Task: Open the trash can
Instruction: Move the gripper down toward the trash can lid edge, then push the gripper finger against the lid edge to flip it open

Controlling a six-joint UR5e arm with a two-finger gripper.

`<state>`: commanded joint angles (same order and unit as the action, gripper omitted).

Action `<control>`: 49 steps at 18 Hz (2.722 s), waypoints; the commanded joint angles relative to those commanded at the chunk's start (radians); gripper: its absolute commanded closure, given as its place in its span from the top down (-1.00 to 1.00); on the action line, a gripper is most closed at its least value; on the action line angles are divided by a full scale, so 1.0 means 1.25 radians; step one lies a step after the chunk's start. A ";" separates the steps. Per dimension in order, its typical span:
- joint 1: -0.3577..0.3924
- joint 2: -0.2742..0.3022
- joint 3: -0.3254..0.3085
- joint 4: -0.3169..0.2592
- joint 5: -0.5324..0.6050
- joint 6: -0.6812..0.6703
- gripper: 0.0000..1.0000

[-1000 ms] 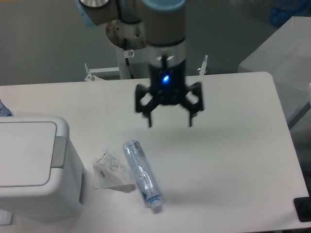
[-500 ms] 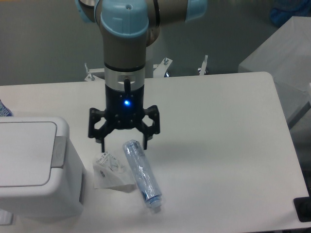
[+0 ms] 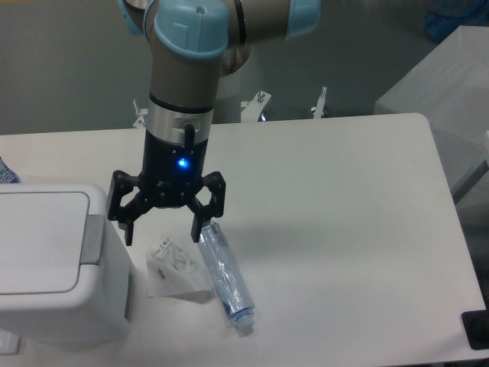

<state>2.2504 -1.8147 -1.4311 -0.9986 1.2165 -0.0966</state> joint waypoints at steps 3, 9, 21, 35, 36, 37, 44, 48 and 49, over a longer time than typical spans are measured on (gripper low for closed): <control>-0.001 0.000 -0.016 0.017 -0.009 -0.012 1.00; -0.011 -0.005 -0.021 0.022 -0.011 -0.042 1.00; -0.020 -0.020 -0.027 0.053 -0.032 -0.065 1.00; -0.020 -0.012 -0.045 0.055 -0.029 -0.063 1.00; -0.020 -0.012 -0.045 0.056 -0.029 -0.063 1.00; -0.021 -0.013 -0.045 0.056 -0.029 -0.063 1.00; -0.020 -0.011 -0.048 0.058 -0.029 -0.061 1.00; -0.020 -0.013 -0.050 0.058 -0.028 -0.061 1.00; -0.020 -0.014 -0.050 0.058 -0.028 -0.061 1.00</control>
<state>2.2258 -1.8316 -1.4941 -0.9265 1.1812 -0.1733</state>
